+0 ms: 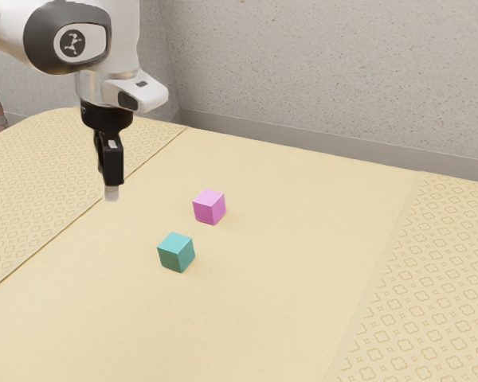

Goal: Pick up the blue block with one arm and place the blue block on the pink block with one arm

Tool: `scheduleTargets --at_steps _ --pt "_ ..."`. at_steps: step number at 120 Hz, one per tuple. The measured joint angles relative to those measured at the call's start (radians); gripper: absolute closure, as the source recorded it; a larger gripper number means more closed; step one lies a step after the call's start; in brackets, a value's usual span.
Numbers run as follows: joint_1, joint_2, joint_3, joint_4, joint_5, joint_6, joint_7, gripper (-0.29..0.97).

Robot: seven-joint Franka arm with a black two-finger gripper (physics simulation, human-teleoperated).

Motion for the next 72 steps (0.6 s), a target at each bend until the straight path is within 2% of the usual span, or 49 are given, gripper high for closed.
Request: scheduleTargets --at_steps 14,24,45,72 --pt "0.015 0.057 -0.002 -0.037 -0.014 0.087 -0.025 0.0" --pt "0.051 0.074 -0.004 -0.115 -0.03 0.176 -0.041 0.0" --pt "0.14 0.079 -0.005 -0.192 -0.049 0.309 -0.098 0.0" --pt "0.207 0.059 -0.007 -0.314 -0.053 0.425 -0.175 0.0"
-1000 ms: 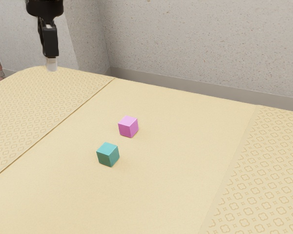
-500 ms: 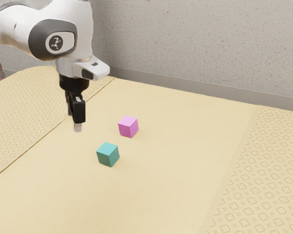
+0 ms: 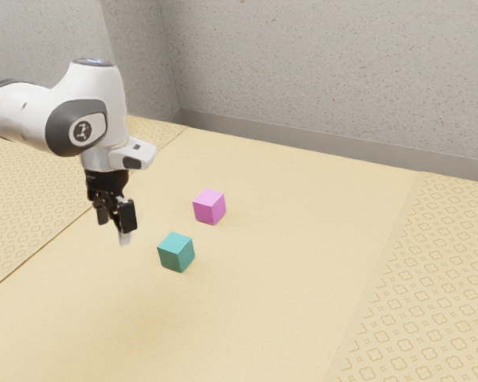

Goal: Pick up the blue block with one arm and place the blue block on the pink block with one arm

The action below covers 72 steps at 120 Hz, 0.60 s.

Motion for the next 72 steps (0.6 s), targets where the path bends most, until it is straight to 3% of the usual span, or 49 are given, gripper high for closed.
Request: scheduleTargets --at_steps 42,72 --pt "0.082 0.069 0.007 -0.001 0.02 0.081 -0.087 0.0" --pt "0.076 0.241 0.0 0.086 0.074 0.137 -0.12 0.0"
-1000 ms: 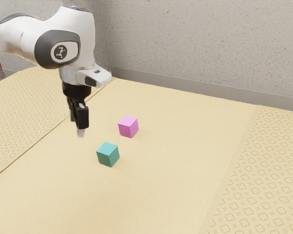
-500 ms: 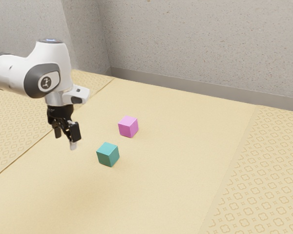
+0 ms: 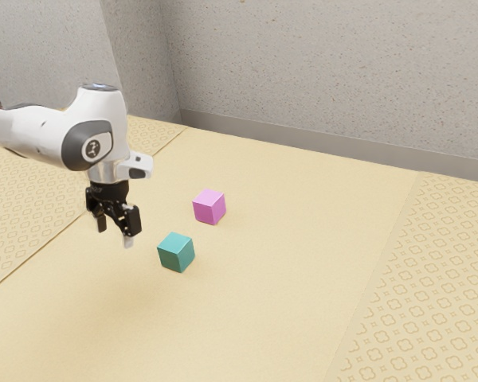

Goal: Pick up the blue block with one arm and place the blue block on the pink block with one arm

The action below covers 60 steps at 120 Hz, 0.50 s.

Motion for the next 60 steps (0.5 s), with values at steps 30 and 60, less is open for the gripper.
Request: scheduleTargets --at_steps 30,60 --pt "0.003 0.134 0.0 0.091 0.01 0.03 -0.021 0.0" --pt "-0.048 0.255 0.0 0.188 0.01 0.038 -0.035 0.0"
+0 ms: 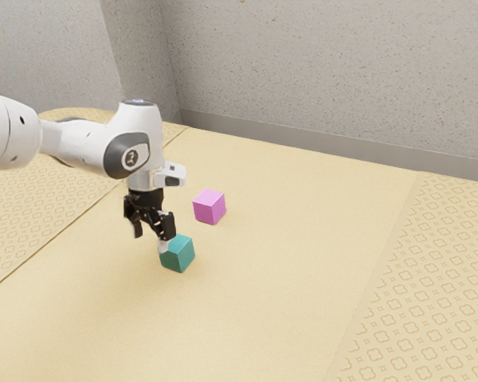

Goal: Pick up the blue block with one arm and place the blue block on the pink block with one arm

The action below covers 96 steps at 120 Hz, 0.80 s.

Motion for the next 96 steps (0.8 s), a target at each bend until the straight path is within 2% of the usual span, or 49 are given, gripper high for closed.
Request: scheduleTargets --at_steps 35,58,80,96 --pt "-0.006 0.156 0.001 0.137 0.002 0.003 -0.011 0.0" --pt "-0.024 0.214 0.003 0.171 0.001 0.003 -0.016 0.0" --pt "-0.024 0.239 0.005 0.186 -0.004 0.004 -0.02 0.24" --pt "-0.024 0.24 0.005 0.187 -0.006 0.006 -0.024 0.31"
